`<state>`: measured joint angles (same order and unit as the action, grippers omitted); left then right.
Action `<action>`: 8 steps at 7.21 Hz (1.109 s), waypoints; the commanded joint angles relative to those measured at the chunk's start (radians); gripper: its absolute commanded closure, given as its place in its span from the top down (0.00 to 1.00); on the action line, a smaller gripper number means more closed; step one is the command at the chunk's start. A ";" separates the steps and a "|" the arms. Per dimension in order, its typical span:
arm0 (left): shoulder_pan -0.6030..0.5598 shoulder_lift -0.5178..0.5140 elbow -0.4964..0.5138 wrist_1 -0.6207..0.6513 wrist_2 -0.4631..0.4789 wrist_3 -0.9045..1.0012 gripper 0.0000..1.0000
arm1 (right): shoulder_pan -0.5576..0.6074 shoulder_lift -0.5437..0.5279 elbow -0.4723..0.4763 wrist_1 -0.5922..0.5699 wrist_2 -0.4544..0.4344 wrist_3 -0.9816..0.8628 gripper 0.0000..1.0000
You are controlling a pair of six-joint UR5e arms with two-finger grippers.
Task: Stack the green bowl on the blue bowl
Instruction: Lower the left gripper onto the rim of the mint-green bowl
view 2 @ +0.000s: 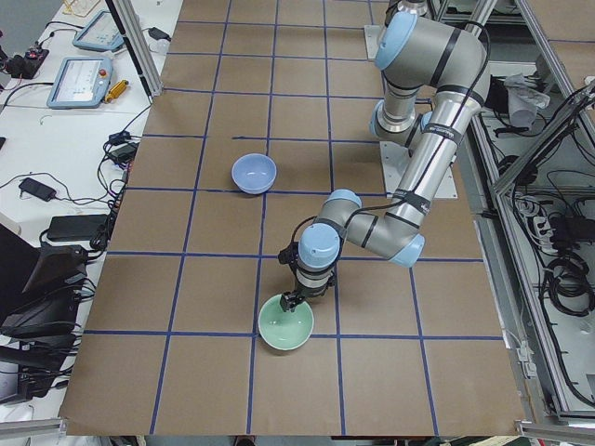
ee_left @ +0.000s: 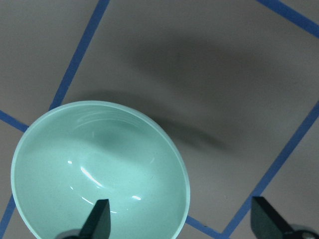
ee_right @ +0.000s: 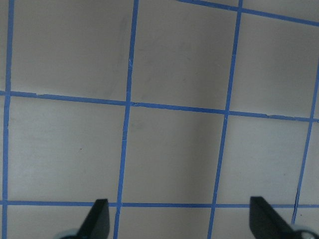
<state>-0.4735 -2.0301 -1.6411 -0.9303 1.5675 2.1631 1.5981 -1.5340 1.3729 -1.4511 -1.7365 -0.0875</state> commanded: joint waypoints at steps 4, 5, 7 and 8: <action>0.006 -0.084 0.032 0.033 -0.006 0.079 1.00 | -0.001 0.000 0.000 0.000 0.000 0.000 1.00; 0.015 -0.094 0.030 0.033 -0.007 0.092 1.00 | -0.001 0.000 0.000 0.000 0.000 0.000 1.00; 0.026 -0.114 0.032 0.033 -0.006 0.096 1.00 | 0.000 0.000 0.000 0.000 0.000 0.000 1.00; 0.026 -0.120 0.037 0.034 -0.007 0.096 1.00 | 0.000 0.000 0.000 0.000 0.000 0.000 1.00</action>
<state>-0.4495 -2.1409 -1.6079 -0.8970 1.5607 2.2571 1.5982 -1.5340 1.3729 -1.4512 -1.7365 -0.0875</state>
